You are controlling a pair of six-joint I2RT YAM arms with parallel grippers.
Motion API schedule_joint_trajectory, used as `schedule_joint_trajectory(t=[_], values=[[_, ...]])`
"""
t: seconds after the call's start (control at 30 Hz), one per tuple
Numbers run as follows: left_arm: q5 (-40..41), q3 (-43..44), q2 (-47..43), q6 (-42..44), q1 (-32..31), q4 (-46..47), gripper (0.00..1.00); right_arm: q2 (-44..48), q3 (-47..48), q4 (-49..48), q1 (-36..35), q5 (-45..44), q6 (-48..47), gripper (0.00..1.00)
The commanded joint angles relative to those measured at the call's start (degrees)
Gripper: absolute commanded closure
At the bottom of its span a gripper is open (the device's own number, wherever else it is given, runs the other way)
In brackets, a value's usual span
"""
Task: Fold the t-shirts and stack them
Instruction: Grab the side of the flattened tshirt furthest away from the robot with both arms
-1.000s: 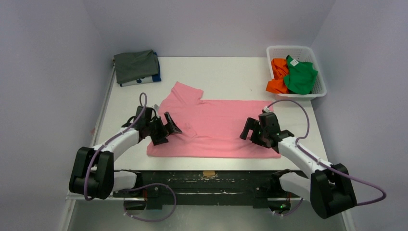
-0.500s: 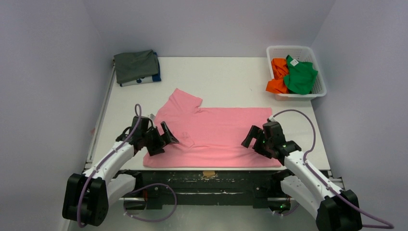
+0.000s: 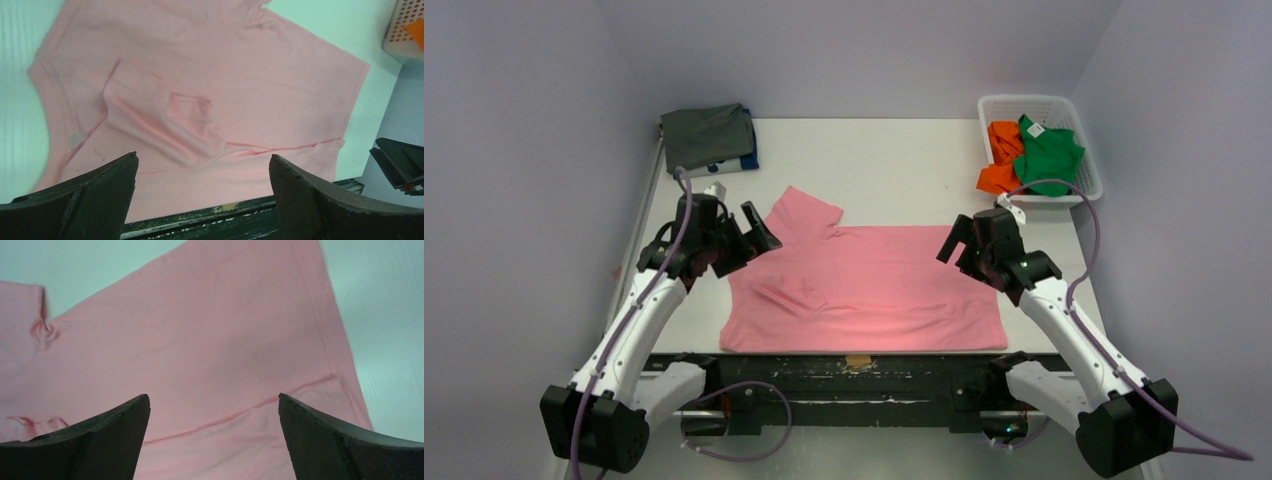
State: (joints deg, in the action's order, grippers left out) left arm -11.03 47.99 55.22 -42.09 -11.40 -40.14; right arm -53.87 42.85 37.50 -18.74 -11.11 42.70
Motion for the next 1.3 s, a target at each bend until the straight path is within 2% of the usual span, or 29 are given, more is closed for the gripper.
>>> schedule_joint_trajectory(t=[0.0,0.17,0.4,0.57,0.67,0.73,0.83,1.07,1.17,1.27], values=[[3.15,9.42,9.99,3.37,-0.12,2.0,0.0,-8.35,7.57,-4.06,0.31,-4.63,-3.99,0.01],[3.42,26.23,29.15,6.98,0.29,3.43,0.0,-16.89,12.41,-9.23,4.07,-3.49,-8.1,0.01],[2.59,54.75,56.33,12.79,1.29,-3.87,0.0,-25.24,11.13,-18.67,15.3,7.78,-9.74,0.04],[1.23,68.39,69.69,16.7,2.26,-3.79,0.0,-29.94,14.42,-16.55,16.22,9.25,-12.32,0.06],[-1.59,75.19,76.82,15.51,3.28,-3.44,0.0,-30.59,14.79,-16.28,16.25,7.75,-13.39,0.07],[-5.99,77.3,80.64,13.0,4.25,-0.92,0.0,-30.4,14.28,-17.11,16.25,7.34,-13.79,0.07],[-9.97,75.94,82.94,9.04,4.95,3.0,0.0,-30.32,14.09,-18.05,16.28,6.45,-14.08,0.07],[-15.21,70.98,83.56,5.99,4.6,3.22,0.0,-29.55,13.44,-18.64,16.3,5.59,-13.32,0.07],[-14.42,68.43,82.02,7.99,3.91,0.43,0.01,-29.61,12.76,-18.84,16.37,5.73,-12.71,0.06],[-10.38,66.91,80.2,11.22,2.67,-3.59,0.03,-29.55,12.52,-19.12,16.33,6.63,-12.23,0.07]])
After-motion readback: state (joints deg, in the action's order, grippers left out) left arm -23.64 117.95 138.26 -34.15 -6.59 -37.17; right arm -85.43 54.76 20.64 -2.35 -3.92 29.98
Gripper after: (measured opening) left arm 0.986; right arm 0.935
